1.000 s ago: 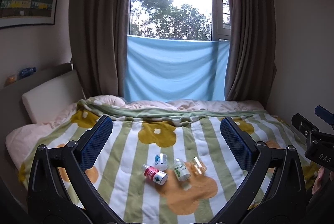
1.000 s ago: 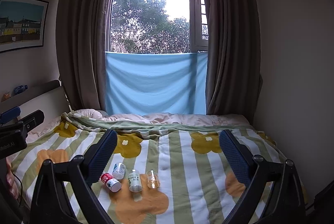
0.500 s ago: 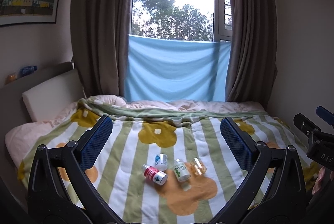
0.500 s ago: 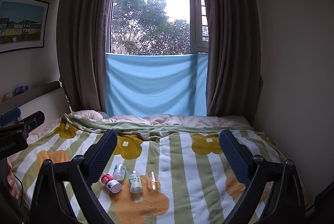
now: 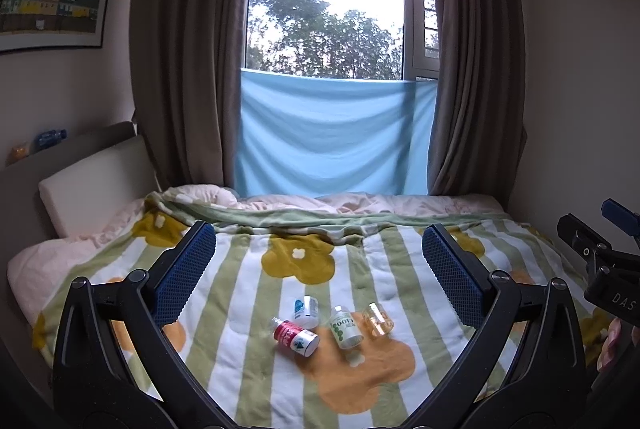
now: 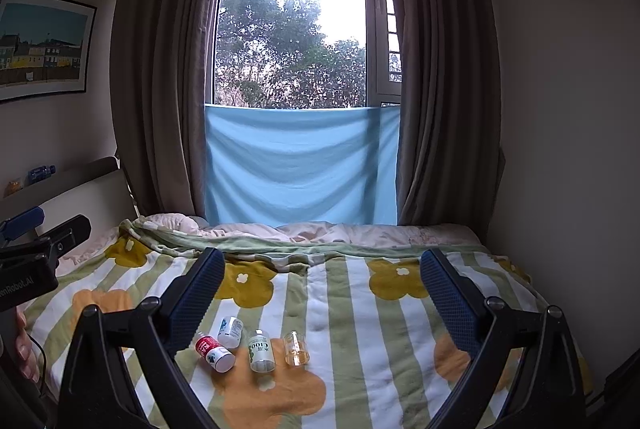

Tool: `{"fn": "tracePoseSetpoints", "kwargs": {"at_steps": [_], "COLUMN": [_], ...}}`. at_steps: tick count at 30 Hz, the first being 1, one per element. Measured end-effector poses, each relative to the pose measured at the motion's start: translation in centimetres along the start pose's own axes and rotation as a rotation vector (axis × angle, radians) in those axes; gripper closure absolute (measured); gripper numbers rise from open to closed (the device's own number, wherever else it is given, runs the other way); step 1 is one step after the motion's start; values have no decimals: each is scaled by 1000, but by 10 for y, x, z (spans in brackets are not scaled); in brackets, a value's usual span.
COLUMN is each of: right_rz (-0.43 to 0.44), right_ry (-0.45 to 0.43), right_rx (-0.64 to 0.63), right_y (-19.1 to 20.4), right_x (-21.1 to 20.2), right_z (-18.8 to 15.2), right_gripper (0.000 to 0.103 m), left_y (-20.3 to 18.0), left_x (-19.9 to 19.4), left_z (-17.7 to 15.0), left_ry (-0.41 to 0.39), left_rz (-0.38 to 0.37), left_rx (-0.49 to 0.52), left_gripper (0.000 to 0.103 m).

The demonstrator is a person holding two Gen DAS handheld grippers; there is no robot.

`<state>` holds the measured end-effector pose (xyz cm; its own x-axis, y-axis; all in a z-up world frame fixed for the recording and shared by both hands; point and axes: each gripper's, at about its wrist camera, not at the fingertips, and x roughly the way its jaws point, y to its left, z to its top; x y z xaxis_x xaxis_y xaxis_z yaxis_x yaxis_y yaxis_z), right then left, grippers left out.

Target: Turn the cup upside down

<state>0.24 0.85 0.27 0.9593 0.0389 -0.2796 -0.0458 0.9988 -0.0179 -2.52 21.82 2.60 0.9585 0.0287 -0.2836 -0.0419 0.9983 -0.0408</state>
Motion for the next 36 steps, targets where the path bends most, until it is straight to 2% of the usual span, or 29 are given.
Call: {"fn": "tracePoseSetpoints", "kwargs": {"at_steps": [36], "right_rz": [-8], "right_ry": [0], "right_rx": [12], "right_y": [-4], "right_x": [7], "right_z": [-4], "right_gripper": [5], "left_y": [-4], "left_x": [6], "left_z": [-3], "left_ry": [-36], "left_rz": [-51], "left_rx": [-5], "left_gripper": [0]}}
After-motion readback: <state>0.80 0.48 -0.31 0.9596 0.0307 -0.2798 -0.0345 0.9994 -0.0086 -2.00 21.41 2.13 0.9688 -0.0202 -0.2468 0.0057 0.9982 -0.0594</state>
